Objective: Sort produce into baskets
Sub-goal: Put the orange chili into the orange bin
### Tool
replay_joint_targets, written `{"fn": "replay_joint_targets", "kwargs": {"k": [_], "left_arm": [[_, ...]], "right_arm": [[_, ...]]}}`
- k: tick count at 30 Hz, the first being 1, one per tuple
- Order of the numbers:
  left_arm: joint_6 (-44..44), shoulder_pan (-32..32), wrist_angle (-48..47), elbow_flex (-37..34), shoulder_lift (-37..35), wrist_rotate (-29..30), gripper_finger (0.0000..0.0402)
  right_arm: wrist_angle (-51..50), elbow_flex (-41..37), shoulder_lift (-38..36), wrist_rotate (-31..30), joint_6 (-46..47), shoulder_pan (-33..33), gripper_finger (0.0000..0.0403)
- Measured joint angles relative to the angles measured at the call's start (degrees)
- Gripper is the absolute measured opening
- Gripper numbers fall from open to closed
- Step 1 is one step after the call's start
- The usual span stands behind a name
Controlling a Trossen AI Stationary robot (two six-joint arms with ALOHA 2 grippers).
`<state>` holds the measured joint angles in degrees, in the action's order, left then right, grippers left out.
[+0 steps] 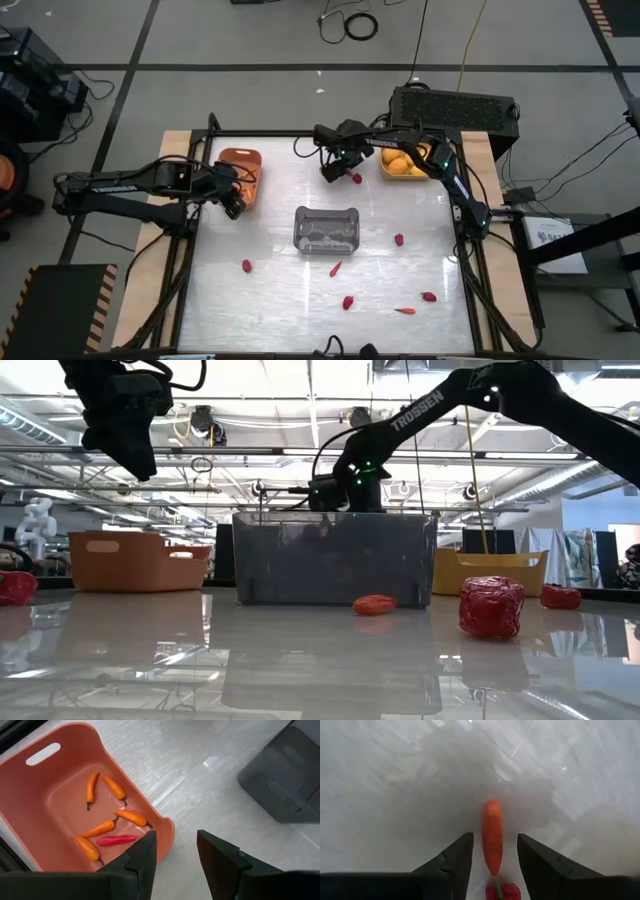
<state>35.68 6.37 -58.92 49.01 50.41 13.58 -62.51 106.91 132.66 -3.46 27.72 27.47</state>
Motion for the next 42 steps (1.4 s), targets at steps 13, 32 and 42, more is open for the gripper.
{"fn": "replay_joint_targets", "kwargs": {"k": [13,32,42], "left_arm": [[-0.02,0.05,-0.02,0.0,0.0,0.0,0.0148],[-1.58,0.05,-0.61,0.0,0.0,-1.0,0.0148],[-4.95,0.05,-2.22,0.0,0.0,-1.53,0.0148]], "right_arm": [[1.25,-0.07,0.0,0.39,-2.92,-1.82,0.0095],[0.12,6.42,-0.07,0.91,-2.55,-3.45,0.0037],[21.19,13.68,-0.32,3.9,3.68,-11.85,0.0037]]}}
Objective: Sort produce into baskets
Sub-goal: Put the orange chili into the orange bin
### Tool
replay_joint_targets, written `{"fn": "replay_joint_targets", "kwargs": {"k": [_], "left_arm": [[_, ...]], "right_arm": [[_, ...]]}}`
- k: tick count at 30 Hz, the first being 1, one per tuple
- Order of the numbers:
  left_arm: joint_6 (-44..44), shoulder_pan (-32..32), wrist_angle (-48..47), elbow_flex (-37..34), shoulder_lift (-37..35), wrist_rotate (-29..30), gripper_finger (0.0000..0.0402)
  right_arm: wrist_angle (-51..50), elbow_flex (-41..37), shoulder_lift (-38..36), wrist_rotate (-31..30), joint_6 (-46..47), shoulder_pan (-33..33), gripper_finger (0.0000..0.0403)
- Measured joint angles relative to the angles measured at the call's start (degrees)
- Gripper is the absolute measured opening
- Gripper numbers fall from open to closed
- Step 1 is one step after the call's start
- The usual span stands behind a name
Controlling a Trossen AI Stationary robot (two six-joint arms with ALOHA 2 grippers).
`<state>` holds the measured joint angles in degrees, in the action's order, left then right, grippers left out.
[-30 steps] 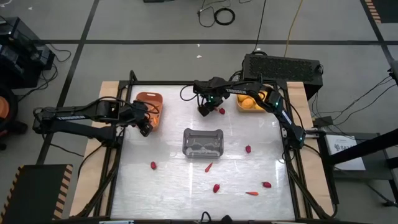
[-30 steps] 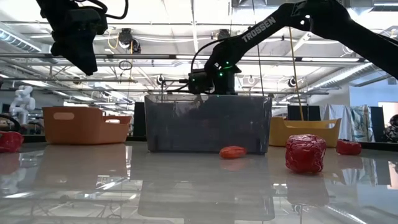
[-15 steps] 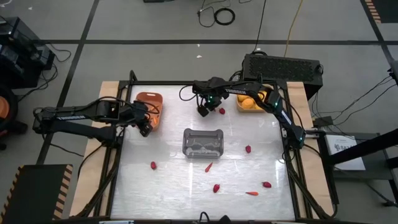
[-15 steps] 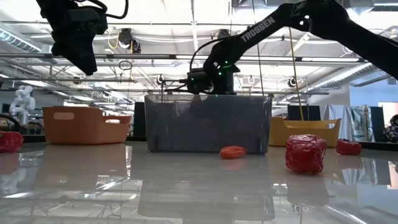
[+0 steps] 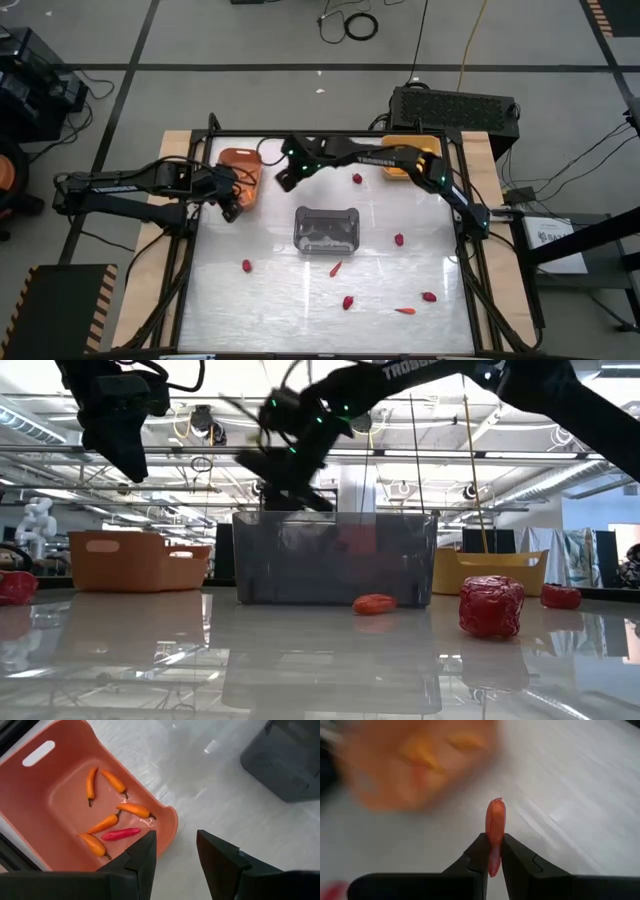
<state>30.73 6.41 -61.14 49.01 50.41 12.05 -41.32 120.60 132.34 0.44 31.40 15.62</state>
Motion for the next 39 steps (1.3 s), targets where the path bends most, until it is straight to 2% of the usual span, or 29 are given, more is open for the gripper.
{"fn": "replay_joint_targets", "kwargs": {"k": [9,13,20,23,27,37,39], "left_arm": [[-4.23,0.0,-1.0,0.0,-0.02,-0.99,0.0148],[-4.63,0.03,-1.31,-0.02,-0.02,-1.87,0.0148],[-5.21,0.04,-1.57,-0.02,-0.02,-3.13,0.0148],[-5.19,0.04,-1.57,-0.02,-0.02,-3.26,0.0148],[-5.21,0.04,-1.55,-0.02,-0.02,-3.29,0.0148],[-5.2,0.04,-1.27,-0.02,-0.02,-3.3,0.0148],[-5.19,0.04,-1.27,-0.02,-0.02,-3.3,0.0148]], "right_arm": [[31.43,0.0,4.68,2.78,8.59,-3.74,0.0036],[40.08,0.02,7.57,2.44,11.52,-3.73,0.0036],[51.37,0.1,10.93,0.64,11.19,-3.59,0.0036],[50.9,0.09,11.26,0.54,10.53,-3.59,0.0037],[50.25,0.04,11.27,-3.79,8.41,-4.21,0.005],[49.71,0.04,11.27,-2.9,6.9,-4.66,0.0116],[49.64,0.04,11.11,0.11,5.66,-4.44,0.0125]]}}
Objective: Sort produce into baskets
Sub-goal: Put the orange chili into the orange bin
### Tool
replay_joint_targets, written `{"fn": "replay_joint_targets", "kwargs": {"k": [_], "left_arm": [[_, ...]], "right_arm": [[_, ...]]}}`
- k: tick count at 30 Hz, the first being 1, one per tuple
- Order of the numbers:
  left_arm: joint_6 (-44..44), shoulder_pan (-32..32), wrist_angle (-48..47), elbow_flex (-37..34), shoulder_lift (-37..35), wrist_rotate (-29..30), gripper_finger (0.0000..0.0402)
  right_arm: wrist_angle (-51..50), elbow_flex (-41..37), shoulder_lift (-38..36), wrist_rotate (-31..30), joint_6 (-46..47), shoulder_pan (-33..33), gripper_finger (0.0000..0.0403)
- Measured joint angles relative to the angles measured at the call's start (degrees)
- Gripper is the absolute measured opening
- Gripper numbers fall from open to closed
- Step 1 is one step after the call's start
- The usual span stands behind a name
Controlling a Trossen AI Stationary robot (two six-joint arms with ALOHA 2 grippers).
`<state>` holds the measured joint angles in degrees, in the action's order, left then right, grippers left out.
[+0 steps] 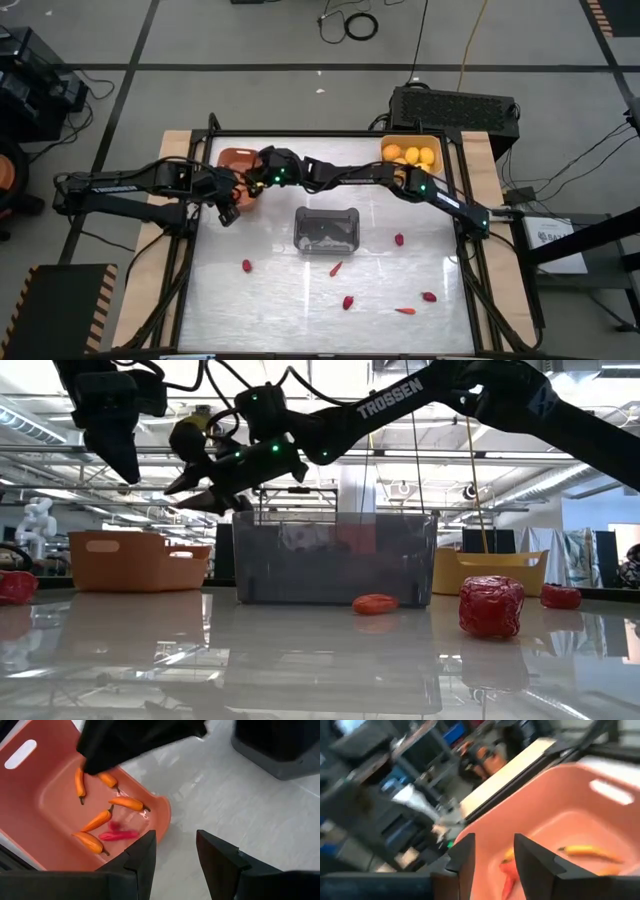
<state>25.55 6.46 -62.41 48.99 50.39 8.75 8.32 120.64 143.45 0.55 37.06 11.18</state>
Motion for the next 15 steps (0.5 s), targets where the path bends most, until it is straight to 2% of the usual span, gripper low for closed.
{"fn": "replay_joint_targets", "kwargs": {"k": [6,15], "left_arm": [[-0.43,0.0,0.0,0.0,0.0,0.02,0.0148],[-1.01,0.0,-0.11,0.0,0.0,-0.13,0.0148]], "right_arm": [[-6.08,0.01,-2.03,11.45,-2.32,1.25,0.0134],[-39.09,0.04,-10.0,13.12,-13.03,1.86,0.0134]]}}
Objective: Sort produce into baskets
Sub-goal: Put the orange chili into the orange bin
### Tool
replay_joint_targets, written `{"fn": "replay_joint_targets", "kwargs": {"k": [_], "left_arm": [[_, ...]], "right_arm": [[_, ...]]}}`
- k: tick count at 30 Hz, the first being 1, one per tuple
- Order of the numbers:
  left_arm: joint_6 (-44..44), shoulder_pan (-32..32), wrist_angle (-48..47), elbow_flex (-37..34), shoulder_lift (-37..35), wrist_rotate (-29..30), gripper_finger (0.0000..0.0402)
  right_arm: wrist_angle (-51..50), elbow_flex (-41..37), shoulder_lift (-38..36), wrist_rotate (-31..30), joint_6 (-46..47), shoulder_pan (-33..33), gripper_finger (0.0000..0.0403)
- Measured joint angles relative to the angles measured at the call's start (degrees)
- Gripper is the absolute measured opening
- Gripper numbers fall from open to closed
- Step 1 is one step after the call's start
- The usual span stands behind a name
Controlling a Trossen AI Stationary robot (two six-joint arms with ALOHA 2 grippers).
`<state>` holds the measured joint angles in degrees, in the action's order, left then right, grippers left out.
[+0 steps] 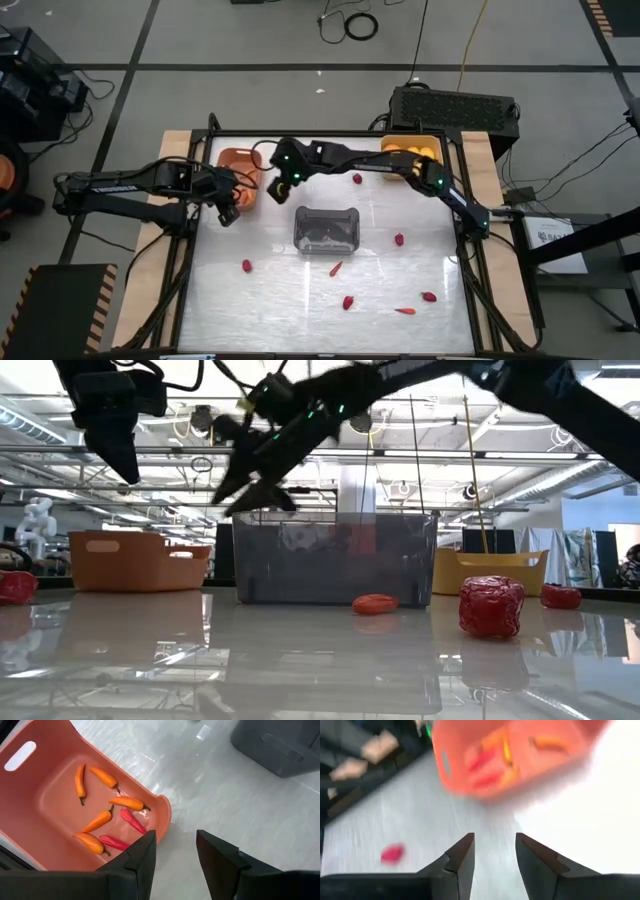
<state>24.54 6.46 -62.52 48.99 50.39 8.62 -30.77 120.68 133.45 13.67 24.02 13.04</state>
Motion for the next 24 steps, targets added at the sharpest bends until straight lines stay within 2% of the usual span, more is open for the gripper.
{"fn": "replay_joint_targets", "kwargs": {"k": [5,11,19,24], "left_arm": [[-1.25,-0.22,0.34,0.0,0.0,-0.04,0.0148],[-3.0,-0.2,3.7,0.0,0.0,0.4,0.0148],[-7.06,-0.18,15.0,0.0,0.75,0.42,0.0148],[-10.0,-0.15,22.19,0.0,3.91,-0.61,0.0148]], "right_arm": [[-15.32,0.0,-5.46,-0.09,1.57,-2.88,0.0134],[-27.62,0.0,-11.63,-0.86,16.86,-9.25,0.0135],[-39.12,0.0,-14.54,-10.94,37.06,-23.96,0.0135],[-41.12,-0.09,-13.14,-21.41,49.53,-32.57,0.0135]]}}
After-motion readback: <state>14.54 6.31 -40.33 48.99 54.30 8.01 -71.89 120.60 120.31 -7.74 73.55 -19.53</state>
